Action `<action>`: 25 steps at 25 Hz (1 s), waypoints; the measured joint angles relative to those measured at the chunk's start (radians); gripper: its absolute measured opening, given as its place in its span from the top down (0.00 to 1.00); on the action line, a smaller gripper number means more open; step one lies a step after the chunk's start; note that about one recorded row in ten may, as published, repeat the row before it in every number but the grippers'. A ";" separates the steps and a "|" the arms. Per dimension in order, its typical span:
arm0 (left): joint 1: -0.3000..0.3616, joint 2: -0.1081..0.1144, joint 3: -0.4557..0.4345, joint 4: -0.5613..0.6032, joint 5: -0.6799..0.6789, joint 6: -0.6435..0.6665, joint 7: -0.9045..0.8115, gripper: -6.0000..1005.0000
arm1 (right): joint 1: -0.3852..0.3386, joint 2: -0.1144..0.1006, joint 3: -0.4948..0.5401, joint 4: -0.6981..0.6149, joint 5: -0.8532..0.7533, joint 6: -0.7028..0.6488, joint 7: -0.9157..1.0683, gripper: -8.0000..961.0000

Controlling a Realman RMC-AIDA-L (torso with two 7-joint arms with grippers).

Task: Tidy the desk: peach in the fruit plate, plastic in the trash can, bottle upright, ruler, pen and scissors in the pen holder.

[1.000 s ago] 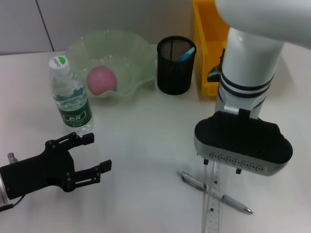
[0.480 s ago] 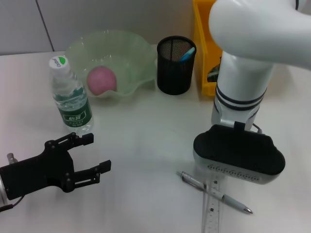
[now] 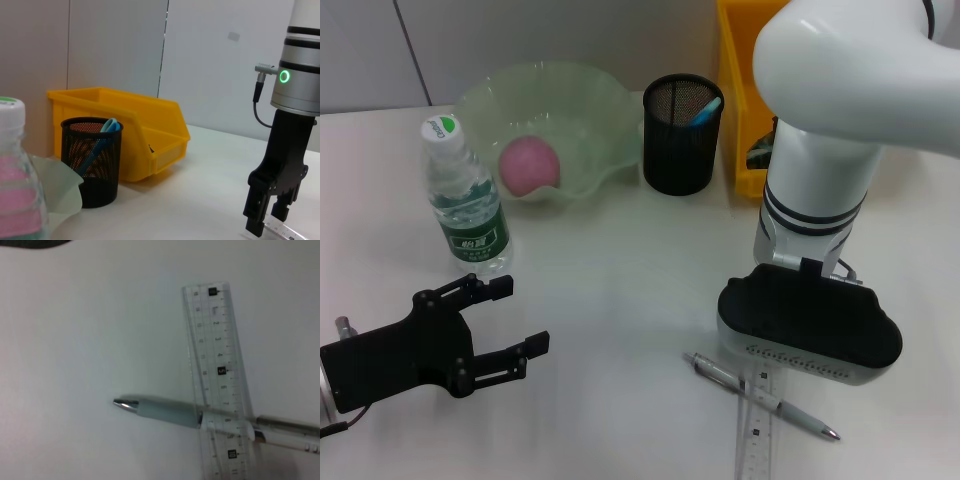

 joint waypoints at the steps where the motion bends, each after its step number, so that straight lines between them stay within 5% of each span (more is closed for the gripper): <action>1: 0.000 0.000 0.000 0.000 0.000 0.000 0.000 0.16 | -0.002 0.000 -0.001 0.001 -0.001 0.005 0.000 0.29; 17: 0.006 0.000 0.000 0.000 -0.013 0.000 0.000 0.16 | -0.011 0.000 -0.011 0.009 -0.004 0.040 0.003 0.30; 25: 0.007 0.001 0.000 0.000 -0.016 0.006 0.000 0.16 | -0.008 0.000 -0.017 0.017 -0.004 0.049 0.010 0.43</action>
